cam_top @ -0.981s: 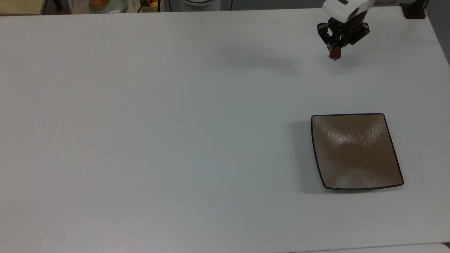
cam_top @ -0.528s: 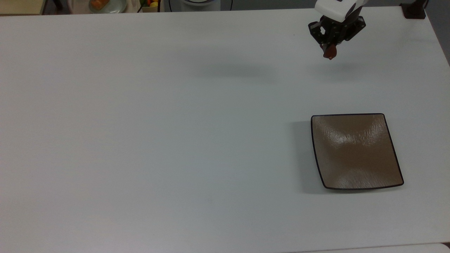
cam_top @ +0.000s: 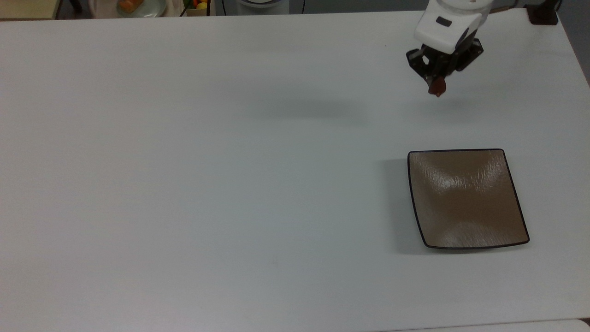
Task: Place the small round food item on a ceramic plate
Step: 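Lift the held food item and carry it over the brown plate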
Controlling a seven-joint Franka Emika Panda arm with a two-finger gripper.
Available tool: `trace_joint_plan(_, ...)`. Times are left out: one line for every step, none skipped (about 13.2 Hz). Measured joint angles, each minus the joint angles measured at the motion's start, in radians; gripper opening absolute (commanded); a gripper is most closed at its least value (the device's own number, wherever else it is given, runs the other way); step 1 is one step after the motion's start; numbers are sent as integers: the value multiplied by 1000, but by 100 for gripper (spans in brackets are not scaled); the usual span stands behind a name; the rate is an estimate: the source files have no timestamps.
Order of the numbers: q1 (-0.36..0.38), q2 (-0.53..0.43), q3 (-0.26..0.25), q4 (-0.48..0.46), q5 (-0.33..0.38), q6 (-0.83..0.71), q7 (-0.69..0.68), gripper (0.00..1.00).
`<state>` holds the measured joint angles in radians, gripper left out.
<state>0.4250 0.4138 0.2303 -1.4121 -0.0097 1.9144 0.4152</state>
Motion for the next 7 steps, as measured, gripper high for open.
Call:
trace_joint_plan(0,20,-9,21,0,33,0,6)
trace_joint_plan(0,39,-20,38,0,67,0,7)
trace_joint_plan(0,57,-31,50,0,110,0,7)
trace_joint_plan(1,74,-39,56,-5,159,0,7)
trace_joint_plan(3,92,-47,60,-15,213,0,7)
trace_joint_plan(8,111,-54,61,-27,265,0,7)
trace_joint_plan(13,133,-58,61,-40,319,0,7)
